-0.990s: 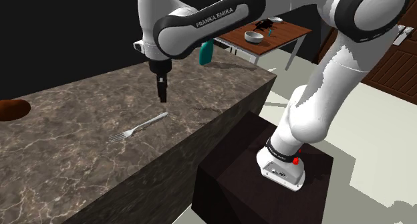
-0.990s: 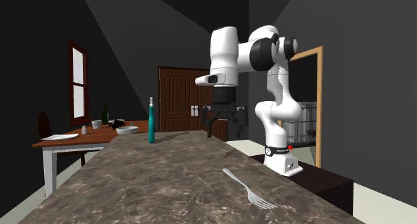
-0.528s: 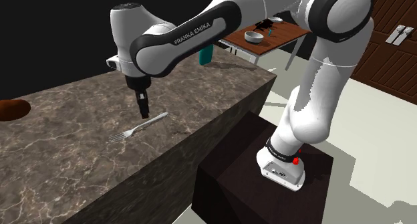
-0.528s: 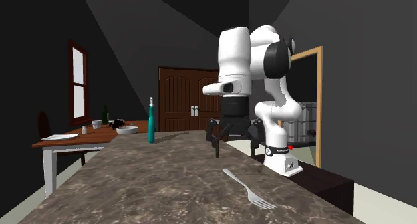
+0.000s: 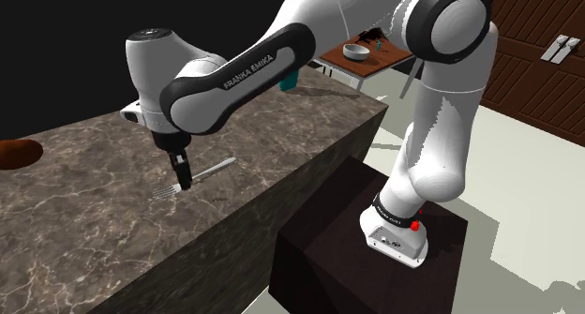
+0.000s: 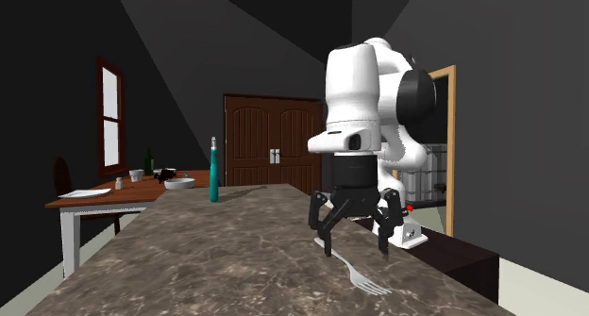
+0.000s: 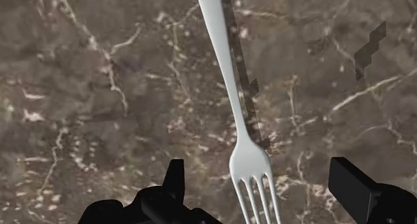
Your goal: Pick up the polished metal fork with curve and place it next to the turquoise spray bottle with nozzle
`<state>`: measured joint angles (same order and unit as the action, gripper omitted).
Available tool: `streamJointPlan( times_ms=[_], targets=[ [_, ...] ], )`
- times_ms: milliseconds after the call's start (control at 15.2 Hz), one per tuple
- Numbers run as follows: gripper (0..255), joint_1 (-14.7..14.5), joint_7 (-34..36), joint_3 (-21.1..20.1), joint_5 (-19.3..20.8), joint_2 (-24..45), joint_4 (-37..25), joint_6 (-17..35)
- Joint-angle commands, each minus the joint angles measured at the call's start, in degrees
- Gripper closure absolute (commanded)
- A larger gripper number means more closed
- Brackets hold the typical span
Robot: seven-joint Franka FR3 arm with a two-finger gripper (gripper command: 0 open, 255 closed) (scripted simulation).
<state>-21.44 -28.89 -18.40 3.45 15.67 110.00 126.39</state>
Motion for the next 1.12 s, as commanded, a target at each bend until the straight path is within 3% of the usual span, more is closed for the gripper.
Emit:
streamJointPlan(
  times_ms=[0, 198, 726, 792, 1056],
  targets=[
    [0, -0.3, 0.3, 0.0, 0.4, 1.0, 0.3, 1.3],
    [0, -0.5, 0.7, 0.3, 1.0, 2.5, 1.1, 3.6],
    [0, -0.5, 0.7, 0.3, 1.0, 2.5, 1.1, 3.6],
    [255, -0.5, 0.7, 0.3, 1.0, 2.5, 1.1, 3.6],
    [255, -0.5, 0.7, 0.3, 1.1, 2.6, 1.1, 3.7]
  ],
)
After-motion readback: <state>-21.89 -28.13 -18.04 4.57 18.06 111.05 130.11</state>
